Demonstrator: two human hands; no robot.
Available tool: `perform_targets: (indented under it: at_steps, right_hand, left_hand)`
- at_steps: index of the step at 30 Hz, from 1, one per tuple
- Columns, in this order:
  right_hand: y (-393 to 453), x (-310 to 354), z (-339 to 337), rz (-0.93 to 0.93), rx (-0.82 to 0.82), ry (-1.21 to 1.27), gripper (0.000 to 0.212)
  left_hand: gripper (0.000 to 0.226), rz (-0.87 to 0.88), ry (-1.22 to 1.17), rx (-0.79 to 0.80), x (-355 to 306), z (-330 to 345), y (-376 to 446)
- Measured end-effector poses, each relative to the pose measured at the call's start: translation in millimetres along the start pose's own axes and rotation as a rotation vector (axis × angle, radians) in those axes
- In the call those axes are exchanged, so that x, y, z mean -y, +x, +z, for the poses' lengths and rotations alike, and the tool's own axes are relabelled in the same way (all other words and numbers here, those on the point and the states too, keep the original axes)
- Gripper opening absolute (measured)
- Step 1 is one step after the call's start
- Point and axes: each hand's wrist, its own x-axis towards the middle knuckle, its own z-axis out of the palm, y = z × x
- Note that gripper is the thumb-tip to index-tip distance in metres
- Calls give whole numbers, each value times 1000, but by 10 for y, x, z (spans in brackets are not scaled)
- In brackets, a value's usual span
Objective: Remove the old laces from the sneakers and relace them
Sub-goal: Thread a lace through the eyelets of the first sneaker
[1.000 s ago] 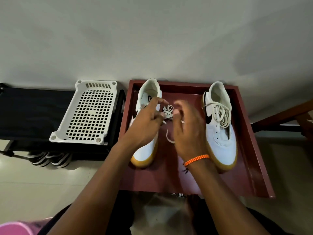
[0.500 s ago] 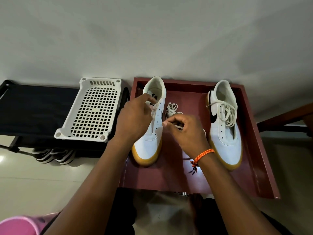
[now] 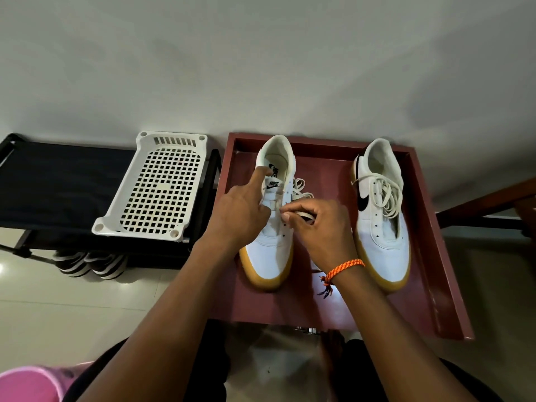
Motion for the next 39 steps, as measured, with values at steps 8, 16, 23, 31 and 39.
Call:
perform_targets:
  at_steps: [8,16,23,31,39]
  right_hand:
    - [9,-20,-40,31,-26,-52,17]
    - [-151,37,161,-60,-92,-364,14]
    - [-186,45,290,48,-143,-343,15]
    - [-112,22,282,234,-11,-208,15]
    - [-67,82,248,283,163,-312,21]
  left_hand:
    - [66,5,-155,24,-20,49,23]
    - [42,-174,-357,58,-7,-102,-141]
    - [12,-352,-213,251,196,13,-425]
    - [17,-377,-283,441,105,-134,-207]
    - [21,-424,-343,526,125,-117,-129]
